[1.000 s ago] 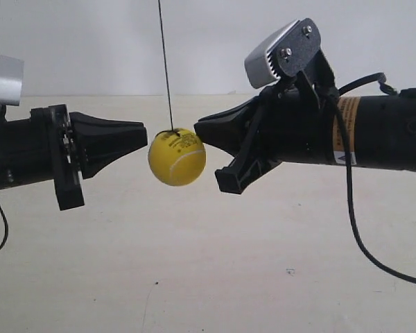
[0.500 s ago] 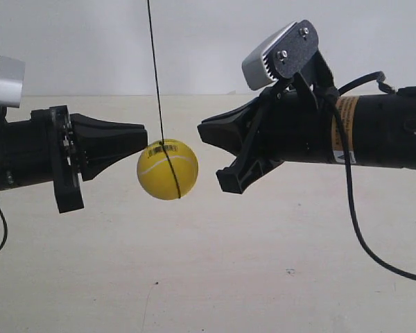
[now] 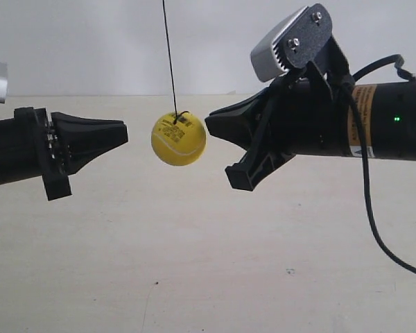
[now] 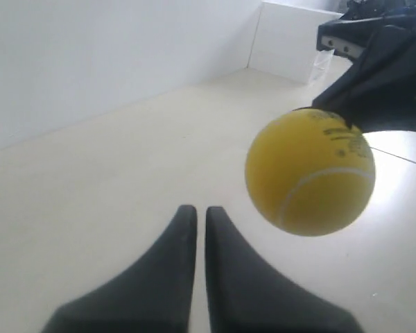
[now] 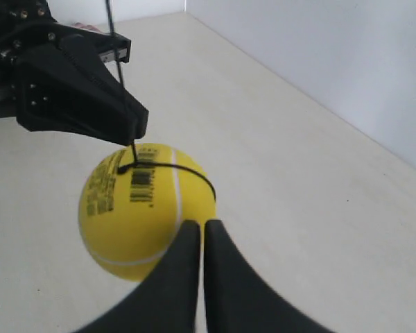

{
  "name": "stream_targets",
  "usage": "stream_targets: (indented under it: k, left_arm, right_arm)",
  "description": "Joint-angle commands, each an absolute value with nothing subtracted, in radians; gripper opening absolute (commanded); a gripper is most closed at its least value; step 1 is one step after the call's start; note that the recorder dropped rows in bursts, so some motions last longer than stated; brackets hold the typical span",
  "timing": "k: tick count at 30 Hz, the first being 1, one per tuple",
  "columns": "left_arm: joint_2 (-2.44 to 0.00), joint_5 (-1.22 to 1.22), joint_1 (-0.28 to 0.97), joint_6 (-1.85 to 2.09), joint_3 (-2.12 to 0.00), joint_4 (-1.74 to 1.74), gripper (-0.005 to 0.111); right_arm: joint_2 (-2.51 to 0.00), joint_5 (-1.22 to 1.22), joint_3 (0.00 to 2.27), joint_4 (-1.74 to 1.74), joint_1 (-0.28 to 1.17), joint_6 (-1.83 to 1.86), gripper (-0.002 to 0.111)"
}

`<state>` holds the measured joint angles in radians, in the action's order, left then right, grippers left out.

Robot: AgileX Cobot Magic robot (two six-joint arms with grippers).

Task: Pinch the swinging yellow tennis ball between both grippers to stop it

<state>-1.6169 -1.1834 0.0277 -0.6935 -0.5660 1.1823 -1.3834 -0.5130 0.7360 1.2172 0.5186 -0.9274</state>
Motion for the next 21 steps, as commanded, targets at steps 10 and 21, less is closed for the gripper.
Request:
stream_targets:
  k: [10, 21]
  left_arm:
    - [-1.648, -1.221, 0.087, -0.680, -0.559, 1.227, 0.005]
    - [-1.648, -1.221, 0.090, -0.673, -0.559, 1.219, 0.005]
  right_arm:
    - [-1.445, -0.620, 0.748, 1.221, 0.519, -0.959, 0.000]
    - [-1.445, -0.631, 0.749, 1.221, 0.519, -0.959, 0.000]
